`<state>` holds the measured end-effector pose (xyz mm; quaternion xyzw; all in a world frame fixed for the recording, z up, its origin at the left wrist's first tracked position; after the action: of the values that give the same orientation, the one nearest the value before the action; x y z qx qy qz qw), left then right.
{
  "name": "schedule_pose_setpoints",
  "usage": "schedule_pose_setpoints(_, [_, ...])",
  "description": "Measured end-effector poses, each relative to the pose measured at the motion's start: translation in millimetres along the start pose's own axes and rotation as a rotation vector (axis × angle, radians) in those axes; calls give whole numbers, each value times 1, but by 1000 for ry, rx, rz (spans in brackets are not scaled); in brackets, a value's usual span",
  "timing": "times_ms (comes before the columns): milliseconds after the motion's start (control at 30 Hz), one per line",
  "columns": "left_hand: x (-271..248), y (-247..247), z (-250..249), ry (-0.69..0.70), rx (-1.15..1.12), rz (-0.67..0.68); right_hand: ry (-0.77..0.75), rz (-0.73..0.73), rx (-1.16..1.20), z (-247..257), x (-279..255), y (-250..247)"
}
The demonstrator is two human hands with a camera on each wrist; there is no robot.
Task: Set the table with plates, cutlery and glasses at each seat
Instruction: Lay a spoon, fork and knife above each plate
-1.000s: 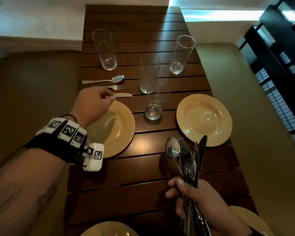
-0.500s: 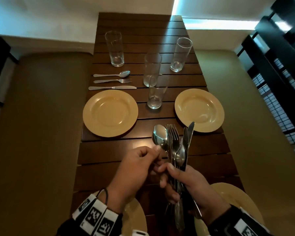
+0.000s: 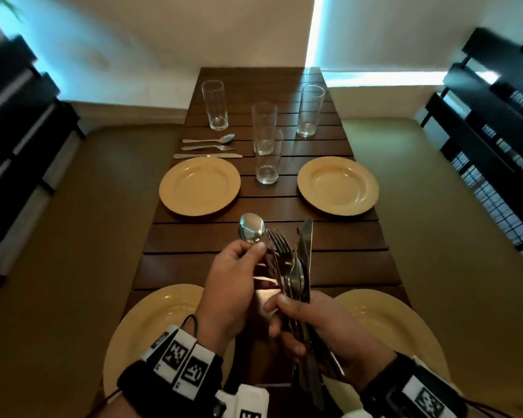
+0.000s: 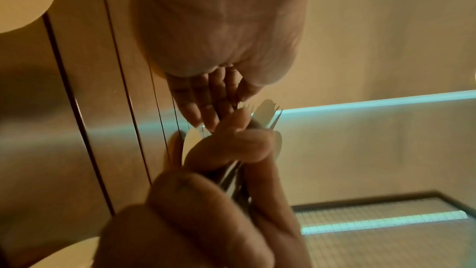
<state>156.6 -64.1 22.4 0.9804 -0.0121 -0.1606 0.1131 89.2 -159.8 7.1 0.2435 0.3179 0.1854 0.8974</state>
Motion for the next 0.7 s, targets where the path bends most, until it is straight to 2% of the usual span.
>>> schedule_pose_setpoints(100, [-16, 11, -3, 82, 87, -12, -6, -19, -35, -1, -19, -3])
schedule_pose_setpoints(167, [-21, 9, -8, 123, 88, -66, -5, -31, -80, 0, -29, -6])
schedule_pose_setpoints(400, [3, -30, -53, 246, -142, -216, 46, -53, -130, -7, -41, -14])
schedule_pose_setpoints(467, [21, -57, -62, 254, -20, -249, 47, -81, -121, -5, -41, -20])
schedule_pose_setpoints(600, [70, -100, -68, 226, 441, -262, 29, -130, -96, 3, -36, -34])
schedule_pose_setpoints(700, [107, -123, -62, 207, 773, -224, 35, -145, -64, 7, -31, -43])
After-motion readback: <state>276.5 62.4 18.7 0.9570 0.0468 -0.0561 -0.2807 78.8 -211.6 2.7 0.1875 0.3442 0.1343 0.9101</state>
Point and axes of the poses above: each hand's wrist, its own x-axis towards the middle knuckle, its own y-axis out of the palm, z = x × y, the point moved 10 cm from there along x, towards the middle knuckle, and after that the axes turned 6 degrees about y, right-handed, at the moved point
